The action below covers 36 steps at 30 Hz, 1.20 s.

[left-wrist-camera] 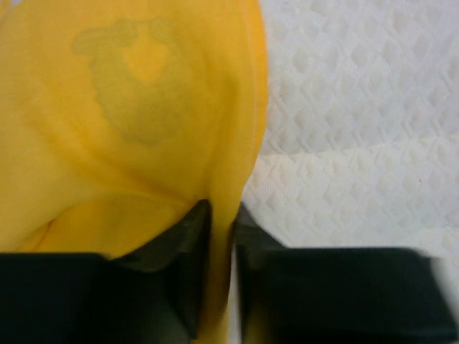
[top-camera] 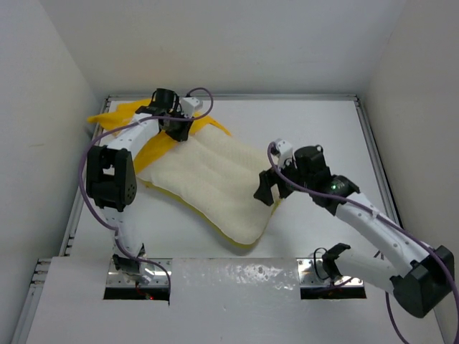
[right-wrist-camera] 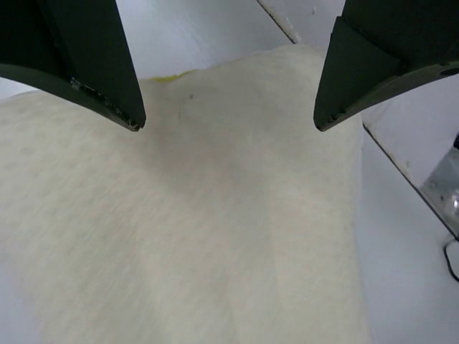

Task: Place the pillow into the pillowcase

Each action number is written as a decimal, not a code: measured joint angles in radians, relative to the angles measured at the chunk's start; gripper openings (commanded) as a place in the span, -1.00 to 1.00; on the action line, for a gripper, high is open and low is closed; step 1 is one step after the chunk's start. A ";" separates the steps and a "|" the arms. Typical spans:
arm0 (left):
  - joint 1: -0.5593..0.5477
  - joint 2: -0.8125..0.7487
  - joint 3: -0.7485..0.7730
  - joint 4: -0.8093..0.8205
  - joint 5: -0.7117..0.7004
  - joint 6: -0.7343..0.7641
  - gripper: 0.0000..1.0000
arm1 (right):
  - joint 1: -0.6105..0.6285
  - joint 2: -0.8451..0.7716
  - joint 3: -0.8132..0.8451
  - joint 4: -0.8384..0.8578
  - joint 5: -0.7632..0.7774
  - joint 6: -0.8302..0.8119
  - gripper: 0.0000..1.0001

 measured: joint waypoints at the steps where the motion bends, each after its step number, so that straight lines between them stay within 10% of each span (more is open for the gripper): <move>1: -0.004 -0.008 -0.003 -0.001 0.001 0.013 -0.20 | -0.004 0.015 0.067 -0.018 0.014 -0.013 0.98; 6: -0.064 -0.021 -0.003 -0.001 -0.018 0.034 0.21 | -0.010 0.332 0.456 0.001 0.000 -0.055 0.98; 17: -0.086 0.131 0.175 0.007 -0.253 -0.059 -0.93 | -0.033 1.137 0.926 0.206 -0.083 0.023 0.98; 22: -0.100 0.131 0.165 0.023 -0.270 -0.058 -1.00 | -0.046 1.226 0.951 0.364 -0.110 0.122 0.91; 26: -0.102 0.131 0.165 0.019 -0.232 -0.049 -1.00 | -0.047 1.269 0.963 0.439 -0.132 0.163 -0.12; 27: -0.101 0.130 0.165 0.016 -0.209 -0.045 -1.00 | -0.047 1.279 0.961 0.458 -0.135 0.173 -0.92; 36: -0.101 0.058 0.165 -0.047 0.089 -0.024 -1.00 | -0.024 1.173 0.674 0.789 -0.145 0.310 -1.00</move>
